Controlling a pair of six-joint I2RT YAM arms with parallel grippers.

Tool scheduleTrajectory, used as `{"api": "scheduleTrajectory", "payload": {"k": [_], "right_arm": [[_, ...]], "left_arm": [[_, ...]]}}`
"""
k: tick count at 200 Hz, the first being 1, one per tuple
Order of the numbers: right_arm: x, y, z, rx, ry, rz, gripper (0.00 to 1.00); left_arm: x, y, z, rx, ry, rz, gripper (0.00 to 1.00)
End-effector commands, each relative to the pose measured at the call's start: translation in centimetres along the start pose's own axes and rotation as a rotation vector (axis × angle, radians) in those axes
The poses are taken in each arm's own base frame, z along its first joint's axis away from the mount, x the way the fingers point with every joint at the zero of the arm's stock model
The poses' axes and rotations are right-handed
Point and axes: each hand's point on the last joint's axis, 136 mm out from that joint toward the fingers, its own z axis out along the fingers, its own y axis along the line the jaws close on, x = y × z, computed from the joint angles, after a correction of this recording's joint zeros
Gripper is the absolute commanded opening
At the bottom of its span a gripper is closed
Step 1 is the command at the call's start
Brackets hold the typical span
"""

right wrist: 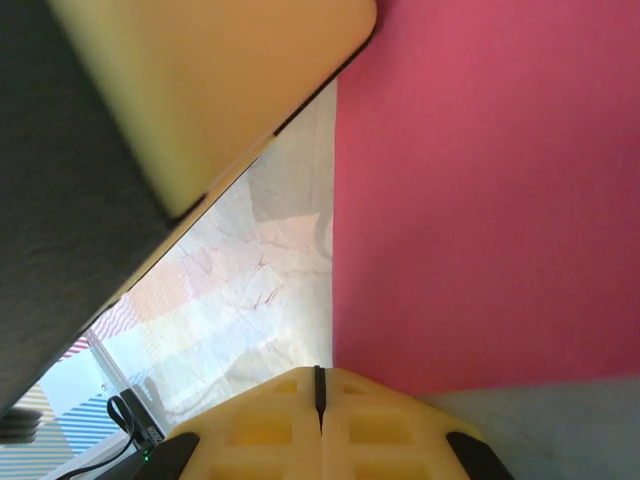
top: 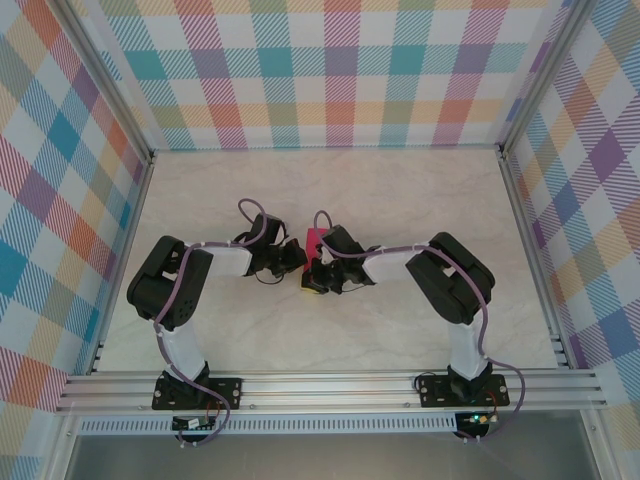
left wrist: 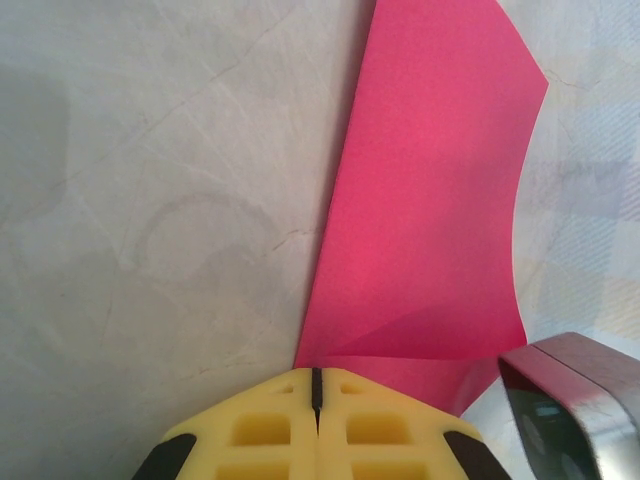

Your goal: Fold a paper plane with a square sheet of paper (pick it up from the middle)

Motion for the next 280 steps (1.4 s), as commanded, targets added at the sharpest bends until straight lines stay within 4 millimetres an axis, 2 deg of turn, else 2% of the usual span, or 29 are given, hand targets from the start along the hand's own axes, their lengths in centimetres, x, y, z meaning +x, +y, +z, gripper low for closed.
{"api": "scheduleTrajectory", "payload": {"k": [1, 20, 45, 66, 121, 150, 173, 191, 228, 254, 280], "right_arm": [[-1.0, 2.3, -2.6, -0.034, -0.061, -0.043, 0.04], [-1.7, 1.4, -3.5, -0.010, -0.084, -0.035, 0.05], [-2.4, -0.3, -3.8, 0.015, -0.088, -0.011, 0.05], [-3.2, -1.0, -4.0, 0.034, -0.100, -0.010, 0.05], [-5.3, -3.1, -3.2, 0.066, -0.106, 0.020, 0.04], [-5.4, -4.6, -2.8, 0.098, -0.105, 0.056, 0.04], [-5.0, -5.5, -2.5, 0.112, -0.096, 0.086, 0.04], [-5.0, -5.5, -2.6, 0.112, -0.099, 0.094, 0.03], [-5.0, -5.2, -2.7, 0.120, -0.092, 0.101, 0.03], [-5.1, -5.1, -2.8, 0.123, -0.090, 0.108, 0.03], [-5.1, -4.9, -2.8, 0.120, -0.089, 0.113, 0.03]], "left_arm": [[2.1, 5.6, 0.5, -0.193, 0.026, -0.066, 0.03], [2.1, 5.5, 0.5, -0.190, 0.029, -0.064, 0.03], [2.0, 5.4, 0.5, -0.184, 0.027, -0.062, 0.03], [2.1, 5.3, 0.5, -0.182, 0.030, -0.060, 0.03], [2.1, 5.2, 0.4, -0.182, 0.030, -0.058, 0.03], [1.9, 4.7, 0.2, -0.169, 0.028, -0.052, 0.03], [1.4, 3.0, -0.4, -0.111, 0.020, -0.031, 0.05], [1.1, 1.0, -1.4, -0.048, 0.010, -0.010, 0.08], [0.6, -2.7, -4.1, 0.057, -0.033, 0.040, 0.22], [1.6, -3.6, -5.0, 0.079, -0.037, 0.054, 0.23], [3.1, -3.3, -4.4, 0.067, -0.010, 0.054, 0.20]]}}
